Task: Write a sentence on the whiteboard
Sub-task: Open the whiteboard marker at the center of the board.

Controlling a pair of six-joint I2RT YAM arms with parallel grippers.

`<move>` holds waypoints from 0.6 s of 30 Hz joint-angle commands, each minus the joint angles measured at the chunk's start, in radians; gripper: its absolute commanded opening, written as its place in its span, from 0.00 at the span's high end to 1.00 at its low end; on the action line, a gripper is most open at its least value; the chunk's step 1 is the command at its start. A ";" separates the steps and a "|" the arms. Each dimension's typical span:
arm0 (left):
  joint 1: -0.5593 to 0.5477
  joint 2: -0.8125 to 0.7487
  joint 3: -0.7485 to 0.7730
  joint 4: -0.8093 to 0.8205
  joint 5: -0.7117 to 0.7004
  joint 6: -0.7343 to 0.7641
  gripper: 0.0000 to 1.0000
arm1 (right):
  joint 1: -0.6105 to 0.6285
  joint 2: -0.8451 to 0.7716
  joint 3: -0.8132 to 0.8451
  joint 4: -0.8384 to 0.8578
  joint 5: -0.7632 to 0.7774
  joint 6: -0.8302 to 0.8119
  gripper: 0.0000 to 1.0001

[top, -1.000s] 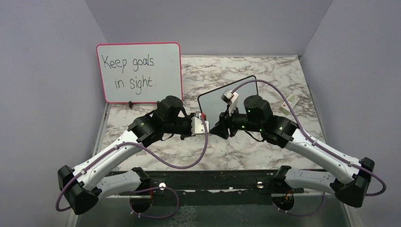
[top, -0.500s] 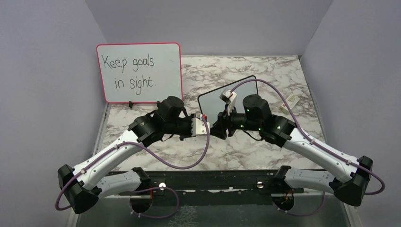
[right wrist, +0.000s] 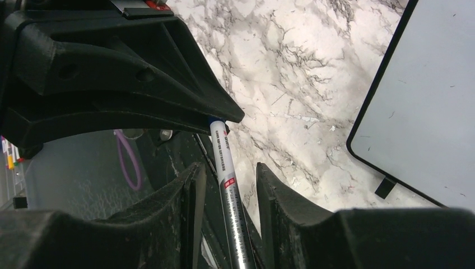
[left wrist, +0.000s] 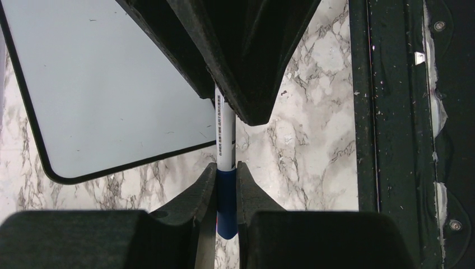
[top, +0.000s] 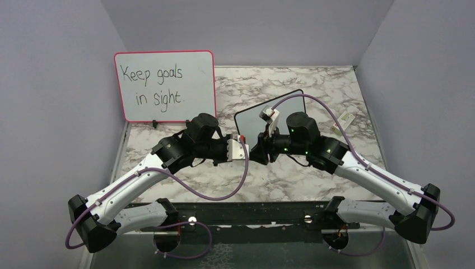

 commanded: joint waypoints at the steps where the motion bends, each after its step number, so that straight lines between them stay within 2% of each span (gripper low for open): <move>1: -0.003 -0.004 0.029 0.006 -0.003 0.010 1.00 | -0.007 0.002 -0.017 0.038 -0.029 0.006 0.58; 14: -0.004 -0.003 0.015 0.012 0.001 0.004 1.00 | -0.014 -0.028 -0.026 0.067 -0.032 0.023 0.58; 18: -0.003 -0.005 0.012 0.011 0.003 0.004 1.00 | -0.016 -0.031 -0.029 0.071 -0.032 0.027 0.61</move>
